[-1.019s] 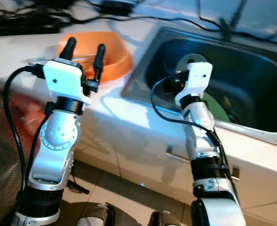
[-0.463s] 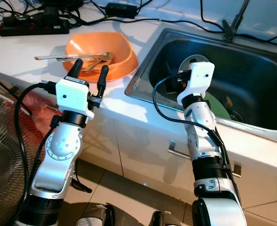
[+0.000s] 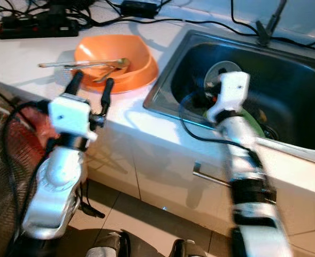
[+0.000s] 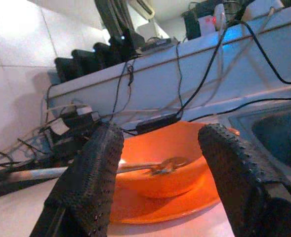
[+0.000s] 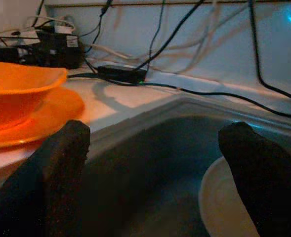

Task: Kitchen organization

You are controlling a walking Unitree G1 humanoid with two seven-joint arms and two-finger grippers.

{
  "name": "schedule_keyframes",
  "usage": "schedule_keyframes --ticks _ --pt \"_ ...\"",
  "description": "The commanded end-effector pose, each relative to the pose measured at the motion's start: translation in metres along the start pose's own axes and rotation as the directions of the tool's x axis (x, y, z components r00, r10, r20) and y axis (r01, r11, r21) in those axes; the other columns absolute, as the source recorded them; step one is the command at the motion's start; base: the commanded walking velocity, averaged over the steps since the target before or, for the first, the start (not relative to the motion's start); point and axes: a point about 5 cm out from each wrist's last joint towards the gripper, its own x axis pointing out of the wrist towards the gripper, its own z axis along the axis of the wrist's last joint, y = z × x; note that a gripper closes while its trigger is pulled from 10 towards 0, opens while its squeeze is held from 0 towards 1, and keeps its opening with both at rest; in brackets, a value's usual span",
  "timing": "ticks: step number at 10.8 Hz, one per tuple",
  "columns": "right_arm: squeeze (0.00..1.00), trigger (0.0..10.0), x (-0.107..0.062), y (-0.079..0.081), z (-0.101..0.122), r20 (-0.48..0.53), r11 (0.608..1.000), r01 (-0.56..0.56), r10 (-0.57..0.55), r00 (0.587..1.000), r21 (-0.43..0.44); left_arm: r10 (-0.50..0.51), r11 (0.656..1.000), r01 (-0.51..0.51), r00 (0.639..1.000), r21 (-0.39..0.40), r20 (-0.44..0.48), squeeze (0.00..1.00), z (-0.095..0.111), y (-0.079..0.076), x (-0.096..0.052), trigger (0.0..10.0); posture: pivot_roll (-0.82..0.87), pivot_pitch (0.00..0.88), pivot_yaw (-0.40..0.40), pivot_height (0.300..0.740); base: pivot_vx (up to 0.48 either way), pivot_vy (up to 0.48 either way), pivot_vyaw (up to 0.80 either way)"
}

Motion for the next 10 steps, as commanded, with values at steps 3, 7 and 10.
schedule_keyframes --ticks 3,7,10 --pt "0.0 10.0 -0.018 -0.011 0.01 -0.022 0.967 -0.247 0.246 0.969 -0.061 0.001 1.0 -0.001 1.0 0.011 -0.002 0.0 0.005 0.003 -0.005 10.0 0.11 0.179 -0.051 0.74 0.0 0.0 0.0" --pt "0.0 10.0 -0.024 -0.001 0.006 -0.028 0.946 -0.323 0.322 0.946 -0.025 0.021 0.999 -0.02 0.999 0.032 -0.034 0.0 -0.007 0.004 0.004 10.0 0.11 0.184 -0.054 0.74 0.0 0.0 0.0" --pt "0.0 10.0 -0.025 0.004 0.005 -0.021 0.944 -0.33 0.33 0.944 0.0 0.021 0.999 -0.019 0.999 0.043 -0.049 0.0 -0.018 0.011 0.011 10.0 0.1 0.18 -0.052 0.74 0.0 0.0 0.0"
